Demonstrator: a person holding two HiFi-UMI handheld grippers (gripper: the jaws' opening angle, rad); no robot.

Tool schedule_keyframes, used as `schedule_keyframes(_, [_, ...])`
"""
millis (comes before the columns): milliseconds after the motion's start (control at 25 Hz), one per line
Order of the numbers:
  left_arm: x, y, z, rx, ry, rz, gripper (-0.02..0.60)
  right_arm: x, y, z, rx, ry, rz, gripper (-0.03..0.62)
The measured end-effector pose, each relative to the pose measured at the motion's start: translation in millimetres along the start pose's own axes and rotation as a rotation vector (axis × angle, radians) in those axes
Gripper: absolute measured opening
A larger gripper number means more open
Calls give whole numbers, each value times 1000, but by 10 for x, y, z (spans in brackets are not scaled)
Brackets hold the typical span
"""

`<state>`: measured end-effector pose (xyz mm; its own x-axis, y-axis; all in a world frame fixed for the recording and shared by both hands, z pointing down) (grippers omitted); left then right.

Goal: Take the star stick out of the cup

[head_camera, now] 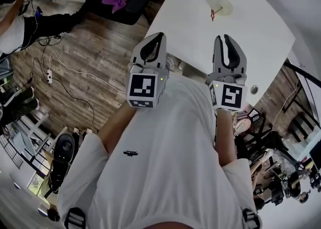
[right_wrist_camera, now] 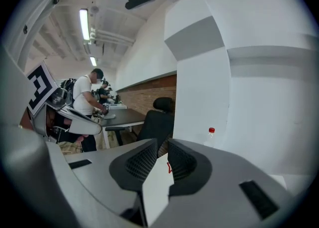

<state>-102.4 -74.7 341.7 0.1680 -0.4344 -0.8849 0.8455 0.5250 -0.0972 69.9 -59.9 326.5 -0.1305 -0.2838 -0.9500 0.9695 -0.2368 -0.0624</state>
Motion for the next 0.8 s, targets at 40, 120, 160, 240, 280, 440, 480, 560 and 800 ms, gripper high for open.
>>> schedule_keyframes(40, [14, -5, 10, 4, -2, 2, -8, -1, -7, 24, 7, -2, -4, 54])
schedule_keyframes(120, [45, -14, 22, 10, 1, 6, -8, -21, -16, 70, 18, -7, -2, 55])
schedule_keyframes(160, [60, -18, 41, 13, 3, 6, -8, -30, -11, 102, 25, -9, 4, 57])
schedule_keyframes(240, [65, -24, 102, 21, -3, 4, -8, -51, 9, 186, 40, -13, 8, 85])
schedule_keyframes(280, [50, -26, 133, 23, -12, 5, -8, -69, 17, 232, 45, -17, 6, 97])
schedule_keyframes(440, [38, 43, 229, 23, -36, 16, -8, -152, 105, 359, 60, -30, -3, 109])
schedule_keyframes(480, [31, 64, 239, 23, -39, 14, -8, -158, 130, 373, 61, -38, -10, 114])
schedule_keyframes(560, [-11, 67, 266, 27, -49, 10, -8, -183, 141, 428, 62, -54, -16, 126])
schedule_keyframes(800, [-34, 85, 411, 36, -61, 2, -8, -452, 183, 660, 65, -74, 30, 140])
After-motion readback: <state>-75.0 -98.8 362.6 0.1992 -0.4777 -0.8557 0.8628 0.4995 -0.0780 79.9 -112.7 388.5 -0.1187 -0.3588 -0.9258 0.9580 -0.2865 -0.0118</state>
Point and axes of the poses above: the fingertips, and each gripper's own axes: z forward along the fingers, y to its right, x out of its top, the point moved 2 cm from there along -z, backward along the fingers, and after that the axes turned 1 degree about y, right-handed, at the moved point
